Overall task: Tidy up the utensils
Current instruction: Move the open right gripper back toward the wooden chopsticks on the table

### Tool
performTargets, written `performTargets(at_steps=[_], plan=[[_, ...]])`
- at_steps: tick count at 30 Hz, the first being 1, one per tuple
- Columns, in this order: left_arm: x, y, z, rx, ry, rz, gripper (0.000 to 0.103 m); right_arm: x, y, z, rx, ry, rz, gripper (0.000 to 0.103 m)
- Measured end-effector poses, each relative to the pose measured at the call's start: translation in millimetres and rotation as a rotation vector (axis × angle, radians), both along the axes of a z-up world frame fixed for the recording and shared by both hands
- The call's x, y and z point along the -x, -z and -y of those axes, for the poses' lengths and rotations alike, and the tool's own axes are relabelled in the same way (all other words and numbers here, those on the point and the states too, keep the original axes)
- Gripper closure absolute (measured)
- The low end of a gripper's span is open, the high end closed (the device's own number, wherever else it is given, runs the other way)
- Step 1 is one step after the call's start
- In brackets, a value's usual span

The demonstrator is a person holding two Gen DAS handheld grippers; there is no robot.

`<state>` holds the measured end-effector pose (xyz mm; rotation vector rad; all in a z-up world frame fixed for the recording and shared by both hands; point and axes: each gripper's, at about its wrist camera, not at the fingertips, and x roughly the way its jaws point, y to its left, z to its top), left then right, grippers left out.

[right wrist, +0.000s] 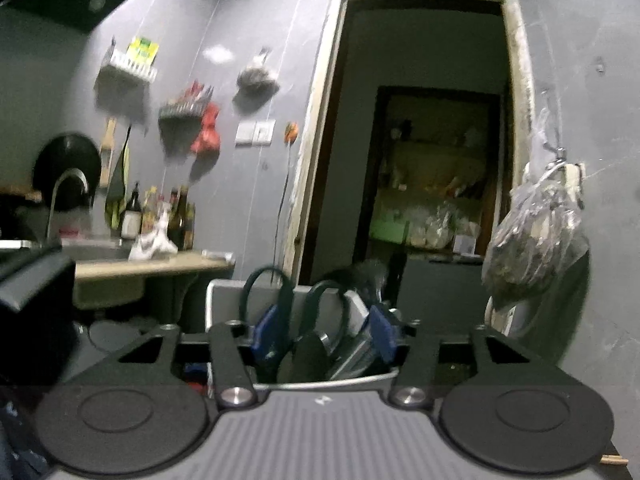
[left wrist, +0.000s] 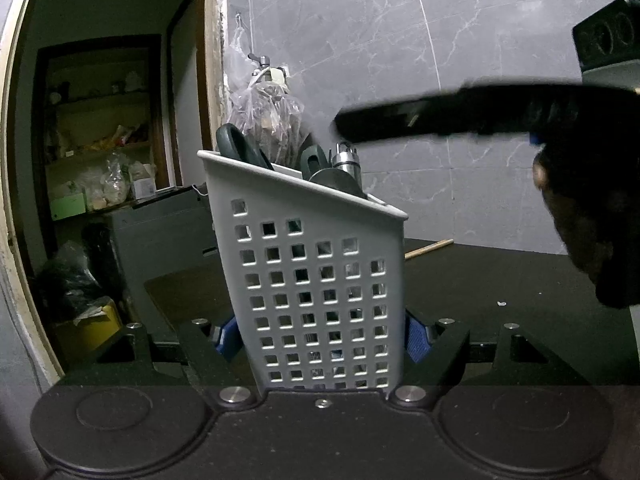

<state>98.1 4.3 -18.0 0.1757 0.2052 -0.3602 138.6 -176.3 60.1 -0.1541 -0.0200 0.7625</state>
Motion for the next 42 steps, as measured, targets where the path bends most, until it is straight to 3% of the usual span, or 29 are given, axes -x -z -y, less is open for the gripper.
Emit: performTargets(at_steps=[2, 4, 8, 11, 16, 20, 29, 36, 42], plan=[[-1, 0, -1, 0.001, 0.004, -0.002, 0.025, -2, -6, 13, -0.048, 0.041, 0.011, 0.018], [-2, 1, -2, 0.001, 0.008, -0.002, 0.025, -8, -11, 27, -0.092, 0.123, 0.026, 0.007], [-3, 1, -4, -0.002, 0.017, -0.001, 0.025, -33, -17, 52, -0.114, 0.290, -0.027, 0.006], [-5, 2, -5, -0.004, 0.018, 0.000, 0.025, -62, -15, 67, -0.091, 0.387, -0.117, 0.001], [-5, 2, -5, -0.006, 0.020, -0.001, 0.025, -126, 1, 94, -0.097, 0.488, -0.382, 0.000], [-6, 1, -4, -0.009, 0.020, -0.002, 0.025, -180, 19, 117, -0.121, 0.504, -0.554, 0.000], [-7, 0, -2, -0.011, 0.018, -0.004, 0.025, -271, 49, 127, -0.015, 0.502, -0.651, 0.000], [-9, 1, -2, -0.012, 0.021, -0.011, 0.025, -302, 74, 133, -0.003, 0.541, -0.705, 0.001], [-11, 2, -2, -0.012, 0.022, -0.014, 0.025, -303, 84, 145, 0.017, 0.535, -0.774, 0.005]])
